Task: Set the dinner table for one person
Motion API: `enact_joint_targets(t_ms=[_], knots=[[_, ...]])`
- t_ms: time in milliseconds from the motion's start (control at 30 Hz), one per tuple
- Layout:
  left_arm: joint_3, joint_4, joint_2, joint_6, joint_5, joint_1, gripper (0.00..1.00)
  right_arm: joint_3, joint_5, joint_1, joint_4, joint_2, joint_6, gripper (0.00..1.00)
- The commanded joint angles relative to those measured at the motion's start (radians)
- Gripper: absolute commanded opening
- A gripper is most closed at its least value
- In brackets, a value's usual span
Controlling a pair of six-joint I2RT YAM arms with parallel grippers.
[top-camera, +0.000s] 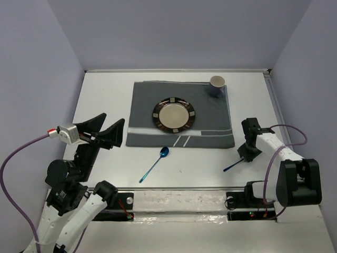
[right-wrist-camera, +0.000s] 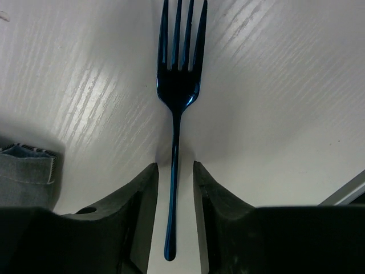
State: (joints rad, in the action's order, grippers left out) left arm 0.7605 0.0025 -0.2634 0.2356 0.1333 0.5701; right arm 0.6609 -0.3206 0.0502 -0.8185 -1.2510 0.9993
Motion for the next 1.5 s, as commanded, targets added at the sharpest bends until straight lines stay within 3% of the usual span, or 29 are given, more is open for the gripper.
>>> enact_joint_targets(t_ms=[0,200,367,533,600,633,667,767,900,1000,1033,1067,1233,1467], knots=[[0.007,0.039,0.016,-0.019,0.014,0.004,0.95,-0.004,0.011,0.0,0.053,-0.059,0.025,0.3],[0.005,0.039,0.006,-0.018,0.006,0.005,0.95,-0.041,-0.004,0.0,0.113,-0.071,0.032,0.0],[0.005,0.039,0.003,-0.018,0.006,0.005,0.95,0.031,-0.081,0.045,0.033,0.065,-0.049,0.0],[0.005,0.037,-0.007,-0.019,0.012,0.005,0.95,0.228,-0.159,0.271,-0.116,0.105,-0.042,0.0],[0.003,0.037,-0.014,-0.019,0.019,-0.001,0.95,0.369,-0.179,0.423,-0.142,0.058,-0.031,0.0],[0.003,0.037,-0.017,-0.019,0.02,-0.003,0.95,0.425,-0.182,0.523,-0.146,-0.032,-0.036,0.0],[0.003,0.037,-0.02,-0.021,0.023,-0.006,0.95,0.483,-0.19,0.524,-0.148,-0.088,-0.036,0.0],[0.0,0.036,-0.031,-0.019,0.04,-0.018,0.95,0.785,-0.239,0.73,-0.165,-0.368,-0.105,0.0],[-0.004,0.036,-0.042,-0.024,0.066,-0.03,0.95,1.327,-0.21,0.841,-0.185,-0.729,-0.236,0.0],[-0.003,0.03,-0.051,-0.028,0.078,-0.038,0.95,1.663,-0.141,0.887,-0.195,-0.987,-0.289,0.0],[-0.003,0.03,-0.051,-0.027,0.077,-0.038,0.95,1.665,-0.129,0.887,-0.2,-1.043,-0.289,0.0],[-0.003,0.03,-0.05,-0.027,0.08,-0.045,0.95,1.797,-0.121,0.896,-0.2,-1.095,-0.294,0.0],[-0.01,0.039,-0.049,-0.022,0.068,-0.059,0.95,1.846,-0.052,0.896,-0.053,-1.235,-0.28,0.0],[-0.009,0.04,-0.071,-0.016,0.043,-0.059,0.95,1.869,-0.044,0.886,-0.01,-1.295,-0.254,0.0]])
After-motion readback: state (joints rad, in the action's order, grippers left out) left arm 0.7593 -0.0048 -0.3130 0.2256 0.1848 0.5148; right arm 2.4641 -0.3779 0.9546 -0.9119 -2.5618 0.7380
